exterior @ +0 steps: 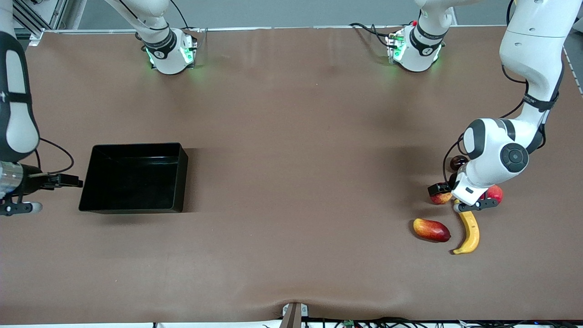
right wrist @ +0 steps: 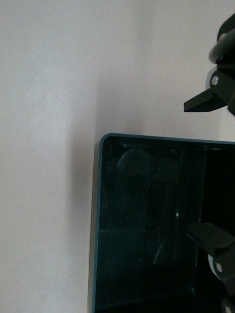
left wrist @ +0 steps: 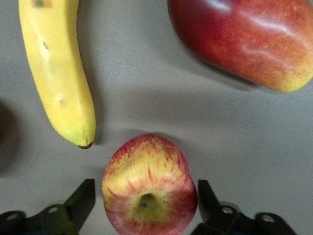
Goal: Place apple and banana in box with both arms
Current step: 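Grasp the red-yellow apple with the left gripper and lift it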
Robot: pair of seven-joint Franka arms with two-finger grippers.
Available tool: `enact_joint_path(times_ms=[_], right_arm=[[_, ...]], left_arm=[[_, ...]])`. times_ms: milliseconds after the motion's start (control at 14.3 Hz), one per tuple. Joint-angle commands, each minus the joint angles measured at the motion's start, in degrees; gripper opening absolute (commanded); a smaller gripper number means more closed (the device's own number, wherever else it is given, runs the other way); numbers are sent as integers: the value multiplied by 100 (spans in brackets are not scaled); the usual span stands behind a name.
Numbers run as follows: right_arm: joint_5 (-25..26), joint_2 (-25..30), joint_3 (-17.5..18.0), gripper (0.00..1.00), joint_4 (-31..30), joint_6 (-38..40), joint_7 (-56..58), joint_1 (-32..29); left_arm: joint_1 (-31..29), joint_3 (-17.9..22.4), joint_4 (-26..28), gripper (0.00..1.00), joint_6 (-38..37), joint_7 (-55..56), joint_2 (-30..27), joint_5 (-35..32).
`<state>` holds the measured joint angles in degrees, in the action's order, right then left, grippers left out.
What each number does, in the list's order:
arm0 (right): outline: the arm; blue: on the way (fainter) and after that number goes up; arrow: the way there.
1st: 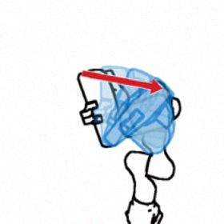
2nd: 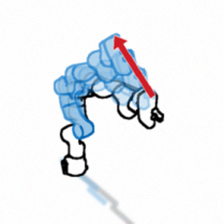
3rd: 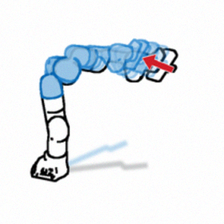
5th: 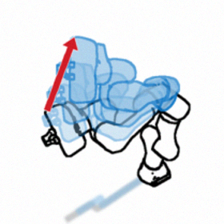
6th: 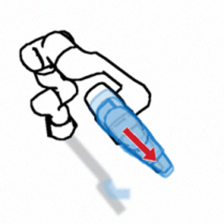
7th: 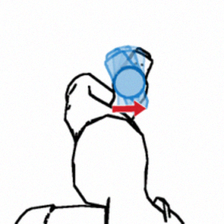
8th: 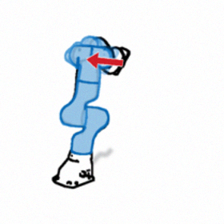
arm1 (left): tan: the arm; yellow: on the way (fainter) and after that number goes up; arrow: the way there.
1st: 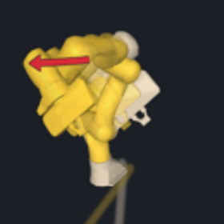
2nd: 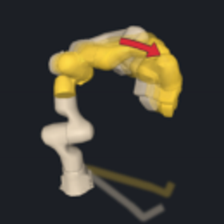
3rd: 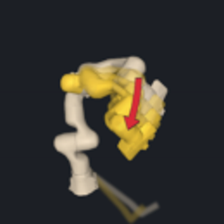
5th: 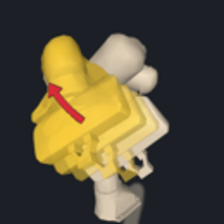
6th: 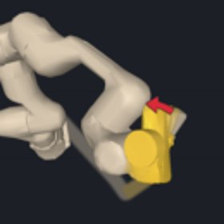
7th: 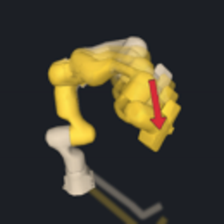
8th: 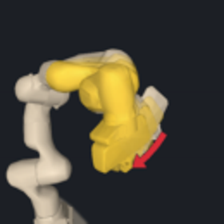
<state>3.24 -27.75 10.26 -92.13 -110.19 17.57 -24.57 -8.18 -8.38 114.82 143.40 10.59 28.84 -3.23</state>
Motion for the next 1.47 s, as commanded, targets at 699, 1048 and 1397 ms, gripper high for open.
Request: enact_joint_path(times_ms=[699, 1048, 1397], right_arm=[[36, -302, 117, 0, -939, -1233, 194, -523], [28, -267, 143, 0, -877, -1023, 176, -505], [10, -205, 397, 0, -80, 249, -190, -260]], left_arm=[[45, -734, -943, 0, -1787, 460, -932, -63], [36, -1192, -997, 0, -2456, 883, -1451, -72], [19, -1236, -1128, 0, -2869, 848, -1864, -72]])
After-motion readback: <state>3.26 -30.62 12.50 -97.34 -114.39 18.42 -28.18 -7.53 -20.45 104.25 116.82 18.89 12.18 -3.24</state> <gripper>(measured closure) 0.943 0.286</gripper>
